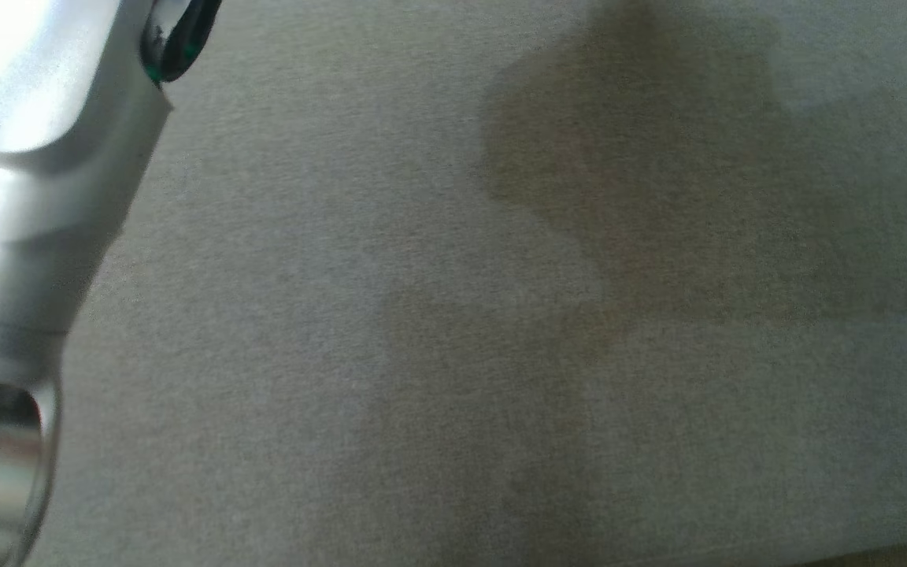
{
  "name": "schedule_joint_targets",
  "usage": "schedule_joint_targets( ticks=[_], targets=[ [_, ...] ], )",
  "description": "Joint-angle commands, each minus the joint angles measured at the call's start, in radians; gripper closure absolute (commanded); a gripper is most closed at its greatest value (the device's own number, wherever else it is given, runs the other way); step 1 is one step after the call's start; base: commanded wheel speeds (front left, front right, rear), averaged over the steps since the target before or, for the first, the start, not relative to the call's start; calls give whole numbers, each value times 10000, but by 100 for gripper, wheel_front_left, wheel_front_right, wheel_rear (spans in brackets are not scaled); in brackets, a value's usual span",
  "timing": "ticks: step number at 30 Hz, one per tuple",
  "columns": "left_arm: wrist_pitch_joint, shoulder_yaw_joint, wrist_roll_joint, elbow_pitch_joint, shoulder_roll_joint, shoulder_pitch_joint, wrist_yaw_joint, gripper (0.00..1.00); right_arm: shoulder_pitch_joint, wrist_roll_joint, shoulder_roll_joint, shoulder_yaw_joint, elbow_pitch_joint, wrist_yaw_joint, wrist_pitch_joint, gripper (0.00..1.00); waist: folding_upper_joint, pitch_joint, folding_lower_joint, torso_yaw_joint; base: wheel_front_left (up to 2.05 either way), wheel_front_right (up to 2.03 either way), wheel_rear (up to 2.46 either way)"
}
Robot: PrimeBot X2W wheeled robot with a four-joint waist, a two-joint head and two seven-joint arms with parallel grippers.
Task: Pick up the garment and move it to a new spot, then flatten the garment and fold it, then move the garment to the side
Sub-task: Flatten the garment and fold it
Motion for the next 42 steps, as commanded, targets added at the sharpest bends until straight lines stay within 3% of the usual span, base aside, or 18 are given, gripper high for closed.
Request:
schedule_joint_targets(
  ticks=[1, 7, 11, 20, 27, 32, 36, 42],
  targets=[
    [-32, 601, -112, -366, 268, 51, 19, 100, 116, -81, -245, 36, -396, -7, -30, 100, 0, 74, -2, -185, 0, 0, 0],
    [-35, 716, -406, -1045, 237, 2174, 17, 100, 2110, 301, -627, 480, -946, -7, -30, 100, 0, 181, -2, -284, 0, 0, 0],
    [-36, 672, -303, -1665, 104, 3623, 17, 100, 3612, 592, -709, 225, -1230, -7, -30, 100, 0, 167, -2, -234, 0, 0, 0],
    [-37, -911, 622, -2733, 87, 7892, 16, 100, 8300, 506, -278, -1657, -2708, -7, -7, 100, 0, -828, -2, -199, 0, 0, 0],
    [-37, -1545, 381, -2672, 268, 10218, 16, 100, 11648, 271, -102, -2892, -4647, -7, 643, 100, 0, -1837, -2, -346, 0, 0, 0],
    [-37, -2064, -392, -3153, 364, 10778, 16, 100, 13947, 268, -62, -4130, -6924, -7, 1726, 100, 0, -2038, -2, -109, 0, 0, 0],
    [-37, -1922, -817, -3510, 216, 10520, 16, 100, 14148, 433, -354, -4569, -7410, -7, 2221, 100, 0, -1900, -2, 135, 0, 0, 0],
    [-37, -1858, -1401, -3694, -213, 9536, 16, 100, 12987, 778, -1137, -4260, -6879, -7, 2810, 100, 0, -1445, -2, 634, 0, 0, 0]
  ],
)
